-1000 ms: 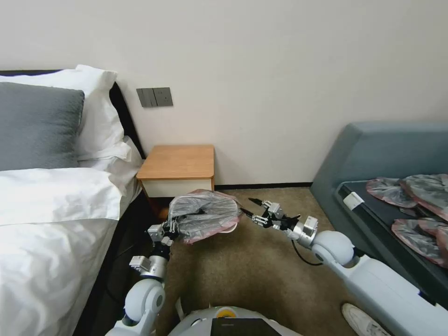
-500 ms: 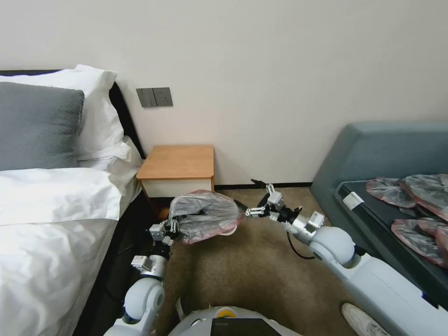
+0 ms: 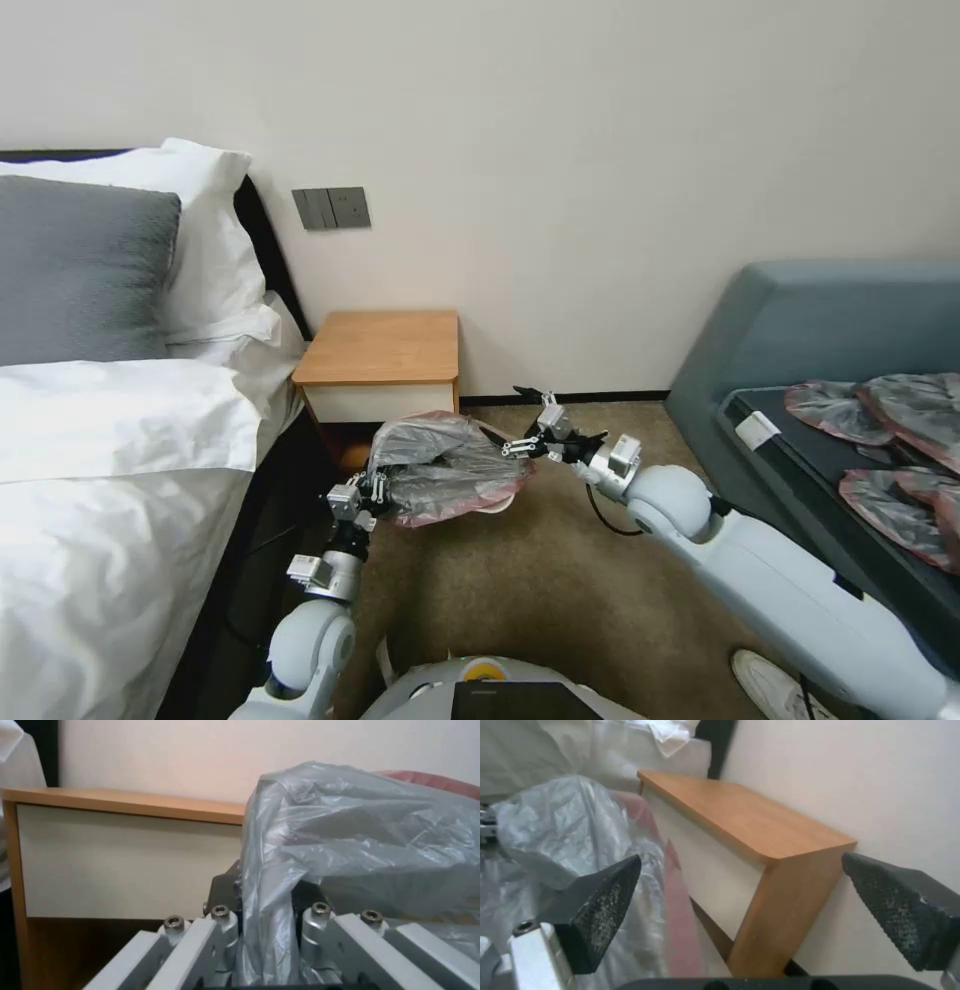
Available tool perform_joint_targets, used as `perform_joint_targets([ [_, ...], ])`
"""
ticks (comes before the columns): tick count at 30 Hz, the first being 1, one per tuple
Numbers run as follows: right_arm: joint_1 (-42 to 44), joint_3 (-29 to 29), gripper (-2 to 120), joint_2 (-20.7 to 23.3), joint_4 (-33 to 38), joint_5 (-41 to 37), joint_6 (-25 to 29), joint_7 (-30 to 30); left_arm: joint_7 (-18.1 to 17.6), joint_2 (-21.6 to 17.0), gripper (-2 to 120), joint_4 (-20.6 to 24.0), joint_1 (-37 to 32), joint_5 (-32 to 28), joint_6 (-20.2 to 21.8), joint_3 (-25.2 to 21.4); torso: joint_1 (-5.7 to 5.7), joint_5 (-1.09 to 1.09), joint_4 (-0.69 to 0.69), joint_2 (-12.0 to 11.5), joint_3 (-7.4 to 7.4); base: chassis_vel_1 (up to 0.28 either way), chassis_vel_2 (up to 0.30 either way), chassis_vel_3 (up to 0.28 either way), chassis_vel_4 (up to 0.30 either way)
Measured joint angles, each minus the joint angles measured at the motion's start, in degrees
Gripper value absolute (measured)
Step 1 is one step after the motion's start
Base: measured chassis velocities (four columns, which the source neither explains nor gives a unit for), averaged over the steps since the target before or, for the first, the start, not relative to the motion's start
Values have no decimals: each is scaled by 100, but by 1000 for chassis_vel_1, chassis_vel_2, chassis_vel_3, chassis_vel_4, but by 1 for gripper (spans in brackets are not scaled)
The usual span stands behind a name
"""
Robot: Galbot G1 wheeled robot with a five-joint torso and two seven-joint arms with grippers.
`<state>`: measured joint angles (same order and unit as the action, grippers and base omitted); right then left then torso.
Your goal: Pick up the garbage bag from the table and place it over the trash can.
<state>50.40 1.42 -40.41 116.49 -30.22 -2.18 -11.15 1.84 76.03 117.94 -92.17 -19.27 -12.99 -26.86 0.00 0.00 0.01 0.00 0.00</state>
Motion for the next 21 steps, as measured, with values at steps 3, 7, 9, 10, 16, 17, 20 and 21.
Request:
perform_joint_targets([
  [3, -71, 66, 100, -1, -98, 3, 0, 0, 34, 1, 10, 0, -13, 1, -31, 1, 1, 0, 0, 0, 0, 0, 0, 0, 0],
  [7, -111, 80, 100, 46, -269, 1, 11, 0, 162, -1, 10, -4, -9, -25, -154, -3, 0, 1, -2, 0, 0, 0, 0, 0, 0],
  [9, -135, 72, 100, 88, -324, -4, 14, -1, 221, -9, 10, -7, -9, -68, -197, -9, 0, 1, -2, 0, 0, 0, 0, 0, 0],
  [10, -159, 69, 100, 117, -364, -12, 18, -3, 277, -14, 10, -8, -8, -104, -238, -14, 0, 1, -2, 0, 0, 0, 0, 0, 0],
  [16, -303, 40, 100, 229, -620, -60, 37, -12, 688, -23, 10, -40, -14, -332, -566, -44, 0, 0, -1, 0, 0, 0, 0, 0, 0],
  [17, -303, 40, 100, 229, -620, -60, 37, -12, 688, -23, 10, -40, -14, -332, -566, -44, 0, 0, -1, 0, 0, 0, 0, 0, 0],
  [20, -280, 21, 100, 236, -726, -65, 57, -15, 942, -24, 10, -40, -17, -559, -709, -45, 0, 0, -1, 0, 0, 0, 0, 0, 0],
  [21, -255, 10, 100, 236, -752, -61, 69, -19, 1038, -26, 10, -37, -17, -628, -735, -51, 1, 1, -2, 0, 0, 0, 0, 0, 0],
])
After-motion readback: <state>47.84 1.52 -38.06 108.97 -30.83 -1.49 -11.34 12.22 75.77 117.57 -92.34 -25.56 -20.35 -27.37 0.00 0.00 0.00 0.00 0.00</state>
